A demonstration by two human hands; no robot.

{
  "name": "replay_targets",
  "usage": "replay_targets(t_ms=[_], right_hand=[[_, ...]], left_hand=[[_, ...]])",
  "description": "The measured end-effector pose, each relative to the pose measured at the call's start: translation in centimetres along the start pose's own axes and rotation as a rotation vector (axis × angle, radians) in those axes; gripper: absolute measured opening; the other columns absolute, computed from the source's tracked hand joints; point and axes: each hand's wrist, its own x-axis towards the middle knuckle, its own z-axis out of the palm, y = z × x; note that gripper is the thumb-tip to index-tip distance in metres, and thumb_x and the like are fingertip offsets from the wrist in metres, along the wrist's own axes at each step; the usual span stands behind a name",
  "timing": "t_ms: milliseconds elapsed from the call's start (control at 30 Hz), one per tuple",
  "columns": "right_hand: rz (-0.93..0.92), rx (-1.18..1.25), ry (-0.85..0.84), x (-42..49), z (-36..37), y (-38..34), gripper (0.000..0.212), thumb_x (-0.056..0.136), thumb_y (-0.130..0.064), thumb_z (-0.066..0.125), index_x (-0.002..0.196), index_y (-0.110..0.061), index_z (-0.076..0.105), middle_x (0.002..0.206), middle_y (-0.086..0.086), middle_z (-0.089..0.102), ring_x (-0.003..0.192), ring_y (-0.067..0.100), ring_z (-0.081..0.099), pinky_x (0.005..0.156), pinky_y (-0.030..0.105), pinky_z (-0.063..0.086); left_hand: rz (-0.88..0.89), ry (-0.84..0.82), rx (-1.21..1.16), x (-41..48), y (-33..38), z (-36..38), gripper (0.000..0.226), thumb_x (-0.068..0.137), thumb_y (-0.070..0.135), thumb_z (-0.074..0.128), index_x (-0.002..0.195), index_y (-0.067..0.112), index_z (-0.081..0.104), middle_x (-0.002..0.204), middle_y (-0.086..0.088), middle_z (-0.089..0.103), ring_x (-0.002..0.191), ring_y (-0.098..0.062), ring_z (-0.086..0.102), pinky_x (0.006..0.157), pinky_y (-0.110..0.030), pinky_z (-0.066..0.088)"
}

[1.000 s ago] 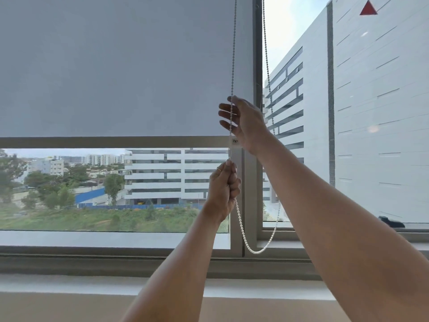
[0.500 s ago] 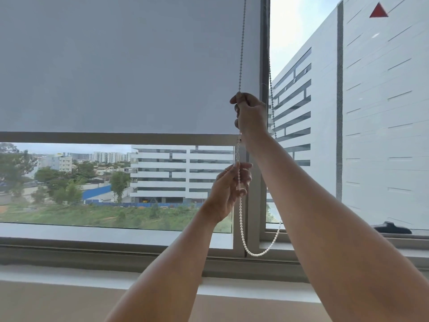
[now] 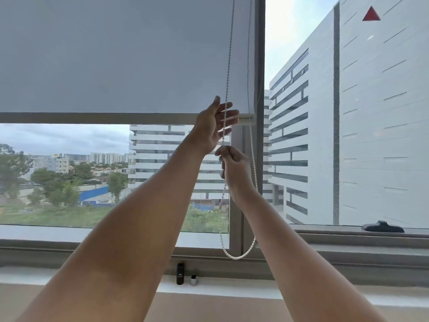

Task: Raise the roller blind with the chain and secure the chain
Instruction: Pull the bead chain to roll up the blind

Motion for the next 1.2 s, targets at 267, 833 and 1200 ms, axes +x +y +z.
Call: replay_targets(t_ms=[267,833,1200], right_hand=[[0.054,-0.048,-0.077,-2.9,-0.9,3.6,0.033,0.094,-0.018,0.046,0.065,-0.02,0.06,0.055,-0.004,0.035,0.046,0.008,0.027,0.046,0.029,0.026],[0.16,0.005,-0.147,-1.5,-3.5,4.4,0.028,0.096,-0.014,0.038,0.086,-0.019,0.064,0.08,-0.002,0.063,0.073,0.008,0.055,0.063,0.021,0.039],[0.024,0.23,-0.076,4.4,-1.9,-4.2,0.028,0.097,-0.022,0.039,0.091,-0.01,0.063,0.082,0.001,0.063,0.075,0.014,0.059,0.068,0.026,0.049]], left_hand=[[-0.01,0.148,0.035,-0.1,0.4,1.5,0.031,0.096,0.036,0.042,0.078,0.016,0.058,0.063,0.003,0.041,0.05,-0.008,0.033,0.038,-0.017,0.028],[0.214,0.083,-0.168,-1.3,-4.6,0.4,0.038,0.097,0.027,0.042,0.06,0.016,0.045,0.034,0.012,0.037,0.028,-0.001,0.026,0.03,-0.013,0.016],[0.116,0.018,-0.322,-3.9,-9.5,1.5,0.037,0.097,0.022,0.04,0.06,0.018,0.042,0.035,0.011,0.033,0.028,0.0,0.021,0.028,-0.012,0.016]])
